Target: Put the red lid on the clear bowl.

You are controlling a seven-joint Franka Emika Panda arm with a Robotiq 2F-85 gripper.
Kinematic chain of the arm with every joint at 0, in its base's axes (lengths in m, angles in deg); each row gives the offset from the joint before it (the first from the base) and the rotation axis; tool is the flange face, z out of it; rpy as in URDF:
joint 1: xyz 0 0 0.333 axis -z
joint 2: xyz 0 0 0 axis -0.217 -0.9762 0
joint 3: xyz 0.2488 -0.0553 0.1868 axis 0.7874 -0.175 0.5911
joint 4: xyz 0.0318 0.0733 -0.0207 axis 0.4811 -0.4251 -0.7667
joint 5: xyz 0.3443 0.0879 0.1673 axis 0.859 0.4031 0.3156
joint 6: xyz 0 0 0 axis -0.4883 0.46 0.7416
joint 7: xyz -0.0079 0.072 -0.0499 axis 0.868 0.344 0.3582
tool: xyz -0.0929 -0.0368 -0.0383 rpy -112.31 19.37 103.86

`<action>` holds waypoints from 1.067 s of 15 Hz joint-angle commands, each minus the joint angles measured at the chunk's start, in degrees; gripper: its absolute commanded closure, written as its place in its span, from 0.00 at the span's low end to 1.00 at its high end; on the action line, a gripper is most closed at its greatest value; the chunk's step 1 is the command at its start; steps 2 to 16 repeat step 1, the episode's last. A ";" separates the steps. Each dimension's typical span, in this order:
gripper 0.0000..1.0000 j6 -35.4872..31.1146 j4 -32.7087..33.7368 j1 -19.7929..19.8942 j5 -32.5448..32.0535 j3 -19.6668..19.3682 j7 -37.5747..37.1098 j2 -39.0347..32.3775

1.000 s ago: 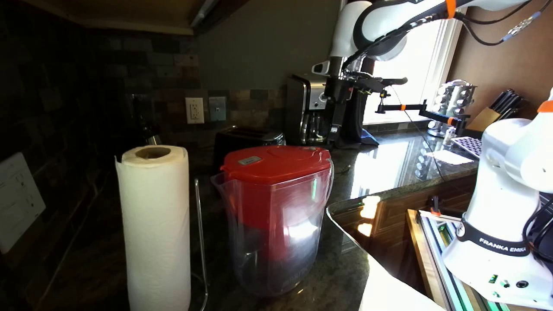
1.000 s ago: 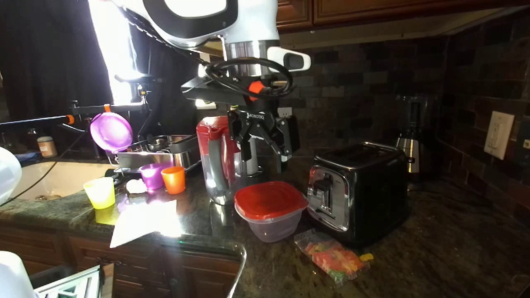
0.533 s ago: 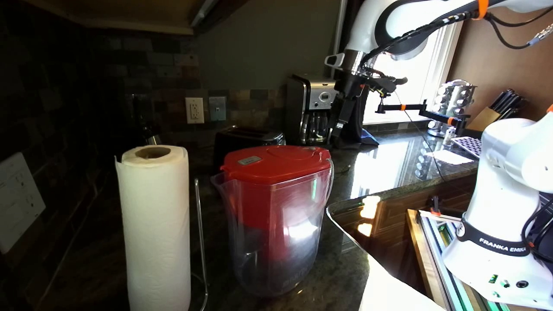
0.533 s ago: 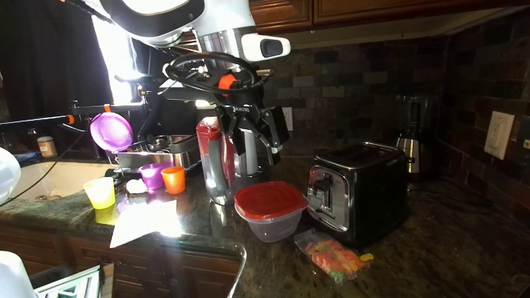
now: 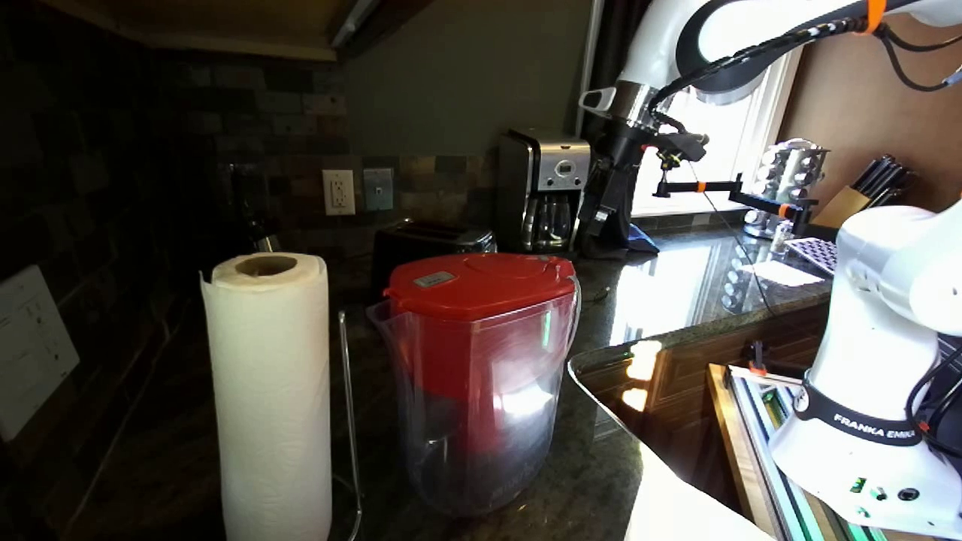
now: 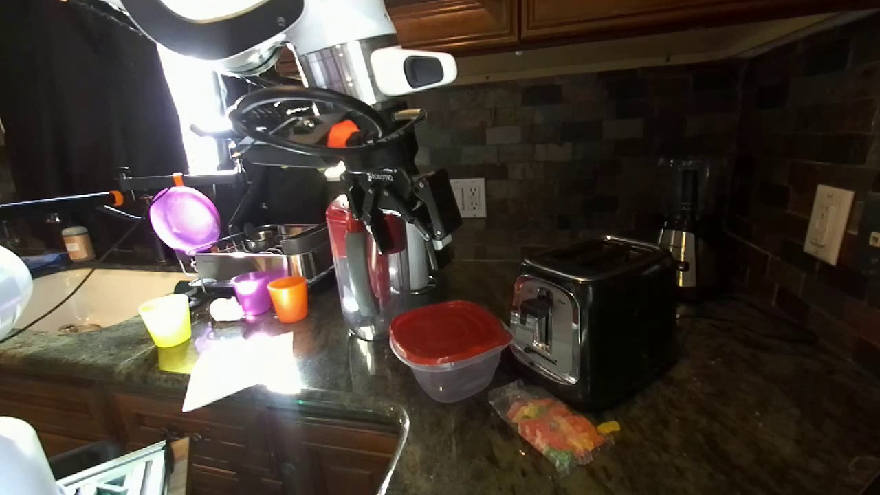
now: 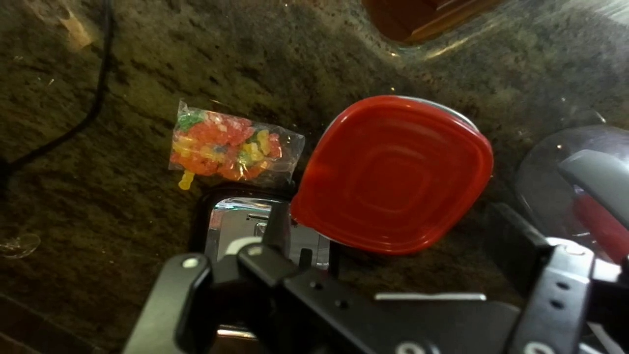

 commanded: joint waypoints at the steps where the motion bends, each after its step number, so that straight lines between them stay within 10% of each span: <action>1: 0.00 0.03 -0.05 -1.77 -1.47 -1.63 -1.19 0.25; 16: 0.00 0.03 -0.05 -1.77 -1.47 -1.63 -1.19 0.25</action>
